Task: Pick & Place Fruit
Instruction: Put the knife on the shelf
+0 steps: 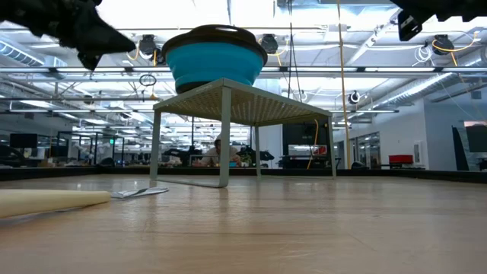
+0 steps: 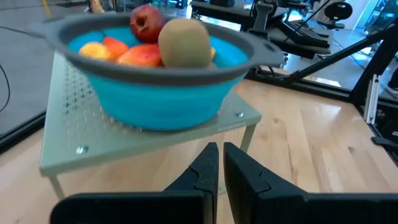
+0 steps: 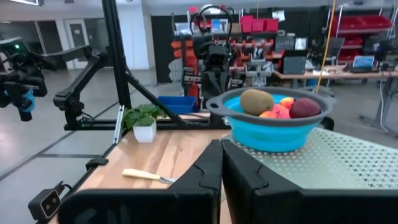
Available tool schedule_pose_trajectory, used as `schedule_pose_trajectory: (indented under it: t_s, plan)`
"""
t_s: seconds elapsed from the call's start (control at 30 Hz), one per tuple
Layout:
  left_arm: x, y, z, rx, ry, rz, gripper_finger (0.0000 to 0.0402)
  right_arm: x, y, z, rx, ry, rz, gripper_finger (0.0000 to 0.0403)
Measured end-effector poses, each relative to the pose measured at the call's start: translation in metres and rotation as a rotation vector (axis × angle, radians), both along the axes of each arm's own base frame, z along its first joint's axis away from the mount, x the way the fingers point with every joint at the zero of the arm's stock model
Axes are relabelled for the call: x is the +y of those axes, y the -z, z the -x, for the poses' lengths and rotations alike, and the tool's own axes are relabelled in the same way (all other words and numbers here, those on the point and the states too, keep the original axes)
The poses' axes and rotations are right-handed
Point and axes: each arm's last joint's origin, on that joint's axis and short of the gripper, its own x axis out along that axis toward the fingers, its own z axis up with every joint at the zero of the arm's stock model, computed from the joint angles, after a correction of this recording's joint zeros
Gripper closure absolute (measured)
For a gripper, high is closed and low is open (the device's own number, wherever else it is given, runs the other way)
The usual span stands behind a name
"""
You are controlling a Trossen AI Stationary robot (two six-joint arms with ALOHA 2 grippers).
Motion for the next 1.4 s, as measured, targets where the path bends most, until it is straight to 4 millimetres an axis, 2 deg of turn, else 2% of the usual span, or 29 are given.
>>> schedule_pose_trajectory:
  t_s: [0.13,0.5,0.77,1.13,1.4]
  plan:
    - [-0.003,-0.018,-0.01,0.007,0.0,-0.005,0.0378,0.0,0.003,0.008,-0.005,0.001,0.018,0.0403]
    - [-0.011,-0.069,-0.036,0.171,0.03,-0.043,0.0378,-0.002,0.01,0.022,0.034,0.058,0.029,0.0403]
    - [-0.027,-0.102,-0.048,0.235,0.092,-0.039,0.0378,-0.002,0.013,0.03,0.02,0.059,0.037,0.0403]
    - [-0.055,-0.132,-0.067,0.383,0.109,0.05,0.0378,-0.002,0.048,0.016,-0.053,0.056,-0.008,0.0403]
    - [-0.079,-0.145,-0.081,0.447,0.119,0.145,0.0378,-0.002,0.072,0.004,-0.08,0.051,-0.017,0.0403]
